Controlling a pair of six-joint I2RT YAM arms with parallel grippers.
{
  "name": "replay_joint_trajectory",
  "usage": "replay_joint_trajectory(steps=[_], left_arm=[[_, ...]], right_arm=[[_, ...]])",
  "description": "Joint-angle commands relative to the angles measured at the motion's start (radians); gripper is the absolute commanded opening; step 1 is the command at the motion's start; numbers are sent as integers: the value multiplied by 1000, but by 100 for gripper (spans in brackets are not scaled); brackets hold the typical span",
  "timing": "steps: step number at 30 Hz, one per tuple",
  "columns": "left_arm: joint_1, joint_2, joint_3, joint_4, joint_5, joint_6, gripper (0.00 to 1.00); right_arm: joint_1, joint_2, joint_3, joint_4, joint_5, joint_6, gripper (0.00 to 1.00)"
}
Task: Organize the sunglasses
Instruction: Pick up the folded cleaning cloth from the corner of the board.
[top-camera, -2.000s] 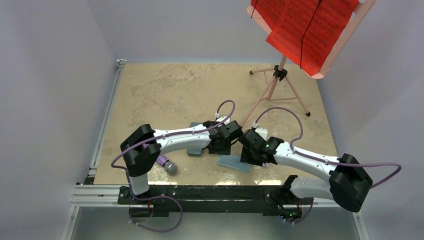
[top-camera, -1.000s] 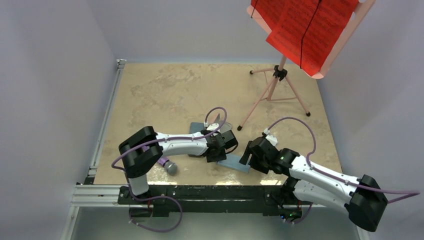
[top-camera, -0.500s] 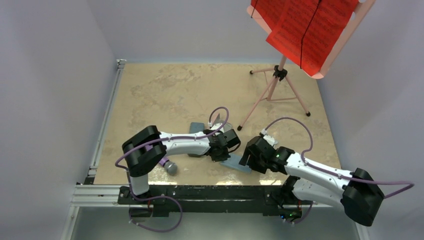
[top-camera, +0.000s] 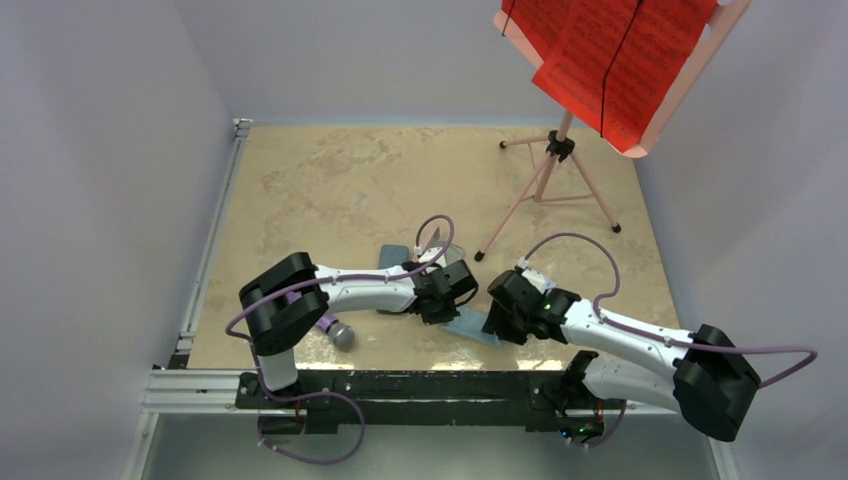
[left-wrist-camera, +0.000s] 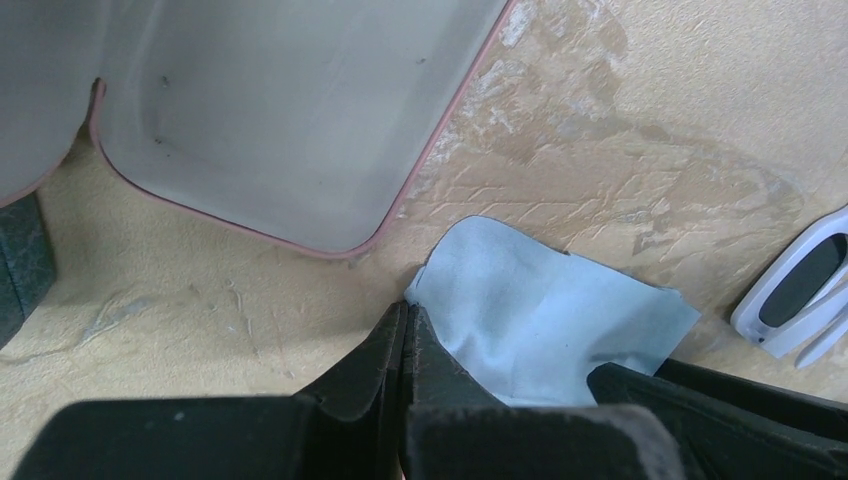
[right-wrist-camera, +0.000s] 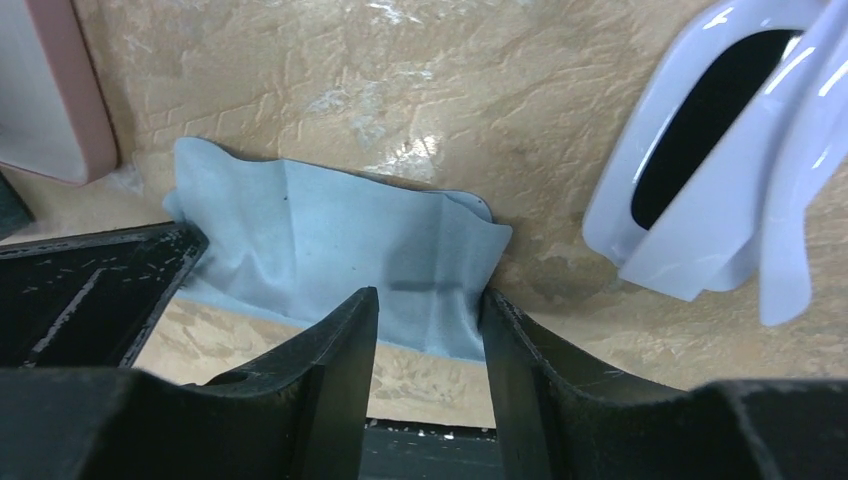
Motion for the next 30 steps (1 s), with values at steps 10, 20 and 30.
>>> replay_joint_trajectory(steps=[10,20,30], left_arm=[[-9,-51,-84,-7,-31,-17,0],[-10,-82,-103,32,-19,-10,0],[-18,-205,-63,-65,-168,-43,0]], right_arm=[[6,59,26,-53,17,-88,38],[17,132,43,-33,29,-93,2],[28,107,175,48,156,-384,0]])
